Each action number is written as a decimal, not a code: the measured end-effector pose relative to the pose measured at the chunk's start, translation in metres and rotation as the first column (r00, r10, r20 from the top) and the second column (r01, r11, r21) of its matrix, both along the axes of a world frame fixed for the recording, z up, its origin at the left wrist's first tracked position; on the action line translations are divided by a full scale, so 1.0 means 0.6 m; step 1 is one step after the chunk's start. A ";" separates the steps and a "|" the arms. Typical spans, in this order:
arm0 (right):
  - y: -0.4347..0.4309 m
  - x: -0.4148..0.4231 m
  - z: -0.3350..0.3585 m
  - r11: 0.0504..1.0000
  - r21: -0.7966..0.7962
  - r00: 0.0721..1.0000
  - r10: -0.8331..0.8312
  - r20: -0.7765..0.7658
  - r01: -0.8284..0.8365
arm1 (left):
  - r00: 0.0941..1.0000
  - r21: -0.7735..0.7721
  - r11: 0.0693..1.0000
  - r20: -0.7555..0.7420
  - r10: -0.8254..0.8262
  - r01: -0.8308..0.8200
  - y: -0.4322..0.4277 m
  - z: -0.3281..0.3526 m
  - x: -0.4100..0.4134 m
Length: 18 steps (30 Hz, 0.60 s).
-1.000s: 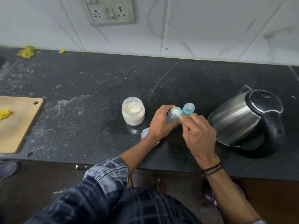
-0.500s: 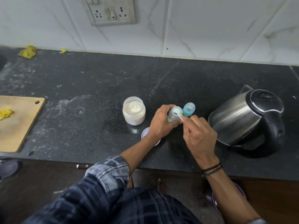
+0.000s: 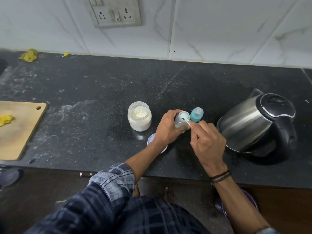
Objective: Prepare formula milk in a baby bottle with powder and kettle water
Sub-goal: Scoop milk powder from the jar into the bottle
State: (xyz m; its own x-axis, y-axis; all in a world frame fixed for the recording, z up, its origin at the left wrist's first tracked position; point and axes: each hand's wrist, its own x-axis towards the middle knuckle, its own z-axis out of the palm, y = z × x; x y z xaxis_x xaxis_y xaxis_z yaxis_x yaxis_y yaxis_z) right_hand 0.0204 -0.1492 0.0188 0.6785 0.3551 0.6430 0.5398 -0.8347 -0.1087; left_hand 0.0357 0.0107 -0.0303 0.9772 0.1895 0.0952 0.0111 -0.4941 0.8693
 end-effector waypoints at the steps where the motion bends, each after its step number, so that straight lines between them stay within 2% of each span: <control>1: -0.001 -0.001 -0.001 1.000 0.000 1.000 -0.001 0.001 0.001 | 1.000 -0.001 1.000 -0.001 0.002 -0.002 0.000 0.000 0.000; 8: 0.004 -0.001 -0.002 1.000 0.012 1.000 -0.011 0.007 0.011 | 1.000 -0.010 1.000 -0.021 0.013 -0.013 -0.002 0.002 -0.003; 11: 0.007 -0.001 -0.001 0.998 0.065 1.000 -0.027 0.004 0.027 | 0.999 -0.027 0.999 -0.030 0.018 -0.019 -0.002 0.003 -0.002; 14: 0.013 -0.004 0.003 0.973 0.227 0.995 -0.026 -0.093 0.046 | 0.999 -0.035 0.999 -0.045 0.026 -0.028 -0.002 0.003 0.000; 18: 0.013 -0.007 0.006 0.859 0.484 0.951 -0.010 -0.308 0.166 | 0.997 -0.066 0.998 -0.072 0.017 -0.022 0.000 0.007 0.003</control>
